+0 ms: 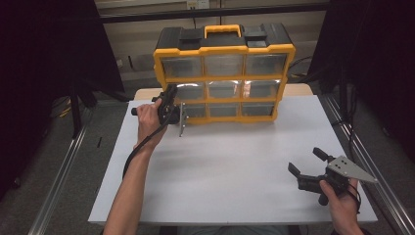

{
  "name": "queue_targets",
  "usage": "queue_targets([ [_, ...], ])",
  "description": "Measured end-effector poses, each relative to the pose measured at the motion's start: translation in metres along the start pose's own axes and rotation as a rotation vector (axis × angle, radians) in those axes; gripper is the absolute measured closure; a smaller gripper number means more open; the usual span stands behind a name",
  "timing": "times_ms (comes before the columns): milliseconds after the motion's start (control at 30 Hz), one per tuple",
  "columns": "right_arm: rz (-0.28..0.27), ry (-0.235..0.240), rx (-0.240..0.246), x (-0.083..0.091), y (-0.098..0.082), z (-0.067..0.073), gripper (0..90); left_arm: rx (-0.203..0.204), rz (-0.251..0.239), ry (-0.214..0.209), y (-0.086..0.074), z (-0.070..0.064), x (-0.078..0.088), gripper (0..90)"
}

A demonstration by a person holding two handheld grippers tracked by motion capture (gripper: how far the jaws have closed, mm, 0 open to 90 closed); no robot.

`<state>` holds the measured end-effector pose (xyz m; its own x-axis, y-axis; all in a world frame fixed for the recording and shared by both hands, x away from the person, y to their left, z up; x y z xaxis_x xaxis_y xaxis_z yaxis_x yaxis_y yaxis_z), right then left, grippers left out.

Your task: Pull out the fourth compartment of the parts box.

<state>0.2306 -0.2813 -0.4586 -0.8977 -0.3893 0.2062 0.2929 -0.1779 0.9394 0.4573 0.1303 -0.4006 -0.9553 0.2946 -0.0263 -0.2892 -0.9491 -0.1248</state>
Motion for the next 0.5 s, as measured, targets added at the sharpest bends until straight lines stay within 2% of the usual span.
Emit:
queue_targets([
  [33,0.000,0.000,0.000,0.0000,0.0000,0.0000,0.0,0.006,-0.003,-0.002,0.0005,-0.0005,0.0002,79.2],
  [67,0.000,0.002,0.000,0.0001,0.0001,-0.0001,0.0,-0.012,0.013,0.000,0.0002,0.0002,0.0017,79.3],
  [333,-0.001,0.004,-0.001,0.0003,0.0001,0.0003,0.0,-0.011,0.002,0.003,0.0004,-0.0001,0.0024,79.6],
  [367,-0.001,0.004,-0.001,0.0003,0.0001,0.0002,0.0,-0.001,-0.002,0.005,0.0005,-0.0008,0.0023,79.6],
  [467,-0.002,0.004,0.000,0.0003,0.0002,0.0002,0.0,-0.009,0.005,0.005,0.0005,-0.0003,0.0038,79.7],
  [500,-0.003,0.002,-0.001,0.0001,0.0002,0.0004,0.0,-0.010,-0.008,0.001,0.0010,-0.0002,0.0035,79.7],
])
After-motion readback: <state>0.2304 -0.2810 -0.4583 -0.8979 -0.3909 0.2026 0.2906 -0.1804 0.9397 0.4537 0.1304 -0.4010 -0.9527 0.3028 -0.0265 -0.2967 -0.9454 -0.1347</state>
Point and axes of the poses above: each handheld gripper's, and its own axes: x roughly backward along the jaws, y roughly out of its top, z roughly to its left, the point moved 3 cm from there along -x, roughly forward along the jaws, and after that the axes turned 13 degrees about -x, right-handed, at the moved point
